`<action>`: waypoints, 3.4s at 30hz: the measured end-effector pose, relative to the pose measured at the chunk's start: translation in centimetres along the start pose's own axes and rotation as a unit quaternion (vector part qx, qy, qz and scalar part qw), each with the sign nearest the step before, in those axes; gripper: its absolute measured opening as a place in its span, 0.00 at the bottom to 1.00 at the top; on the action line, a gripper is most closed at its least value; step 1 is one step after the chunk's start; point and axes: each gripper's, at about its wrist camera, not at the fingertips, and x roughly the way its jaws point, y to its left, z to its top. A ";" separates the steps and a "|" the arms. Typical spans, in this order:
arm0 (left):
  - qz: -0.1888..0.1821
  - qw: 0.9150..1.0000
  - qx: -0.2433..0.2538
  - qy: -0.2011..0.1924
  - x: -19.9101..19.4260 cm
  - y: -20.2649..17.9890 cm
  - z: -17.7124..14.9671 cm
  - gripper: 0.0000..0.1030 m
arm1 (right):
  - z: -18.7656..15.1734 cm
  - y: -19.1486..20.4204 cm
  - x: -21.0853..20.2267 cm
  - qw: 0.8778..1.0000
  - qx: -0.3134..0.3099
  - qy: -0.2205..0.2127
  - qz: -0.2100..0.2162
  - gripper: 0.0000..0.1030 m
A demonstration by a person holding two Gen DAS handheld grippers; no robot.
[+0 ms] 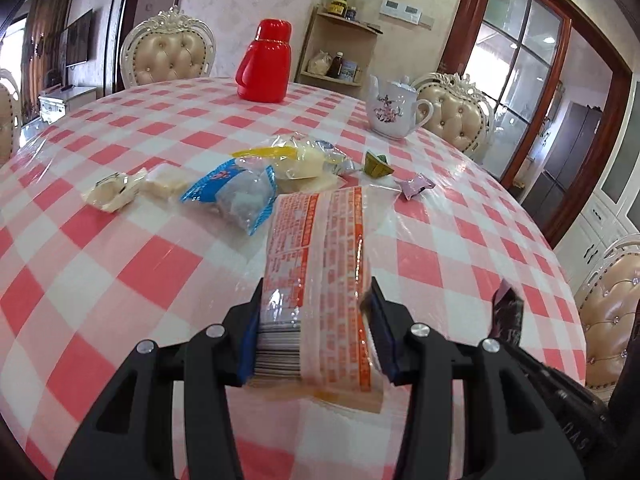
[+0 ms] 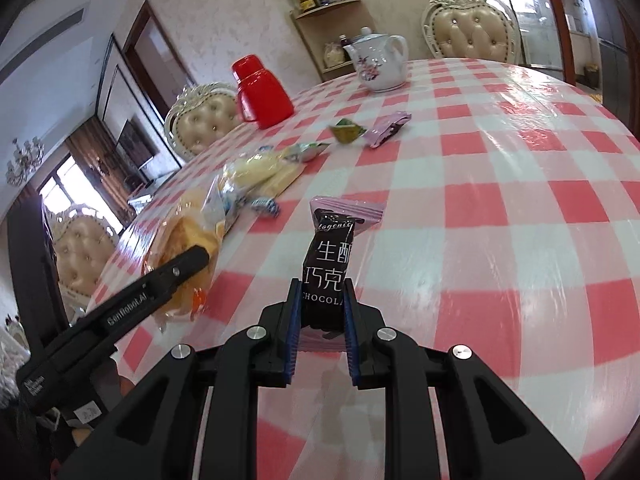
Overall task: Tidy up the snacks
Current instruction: 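Lift the orange packet with the left tool while the right tool holds the chocolate bar, then carry the orange packet and chocolate bar over the clear container and open both tools, then move both open tools back over the snacks on the table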
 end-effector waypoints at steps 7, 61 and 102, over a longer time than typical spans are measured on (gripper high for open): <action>0.028 0.999 0.018 0.001 -2.7 0.2 -1.4 0.45 | -1.9 1.4 -1.7 1.000 -0.030 0.004 -0.002 0.19; 0.210 0.971 0.079 0.083 -24.7 21.7 -14.5 0.46 | -20.0 28.8 -7.0 0.910 -0.347 0.113 0.196 0.19; 0.075 0.996 -0.046 0.022 -6.4 11.5 0.2 0.98 | -5.0 7.6 -1.9 0.995 -0.097 0.019 0.015 0.84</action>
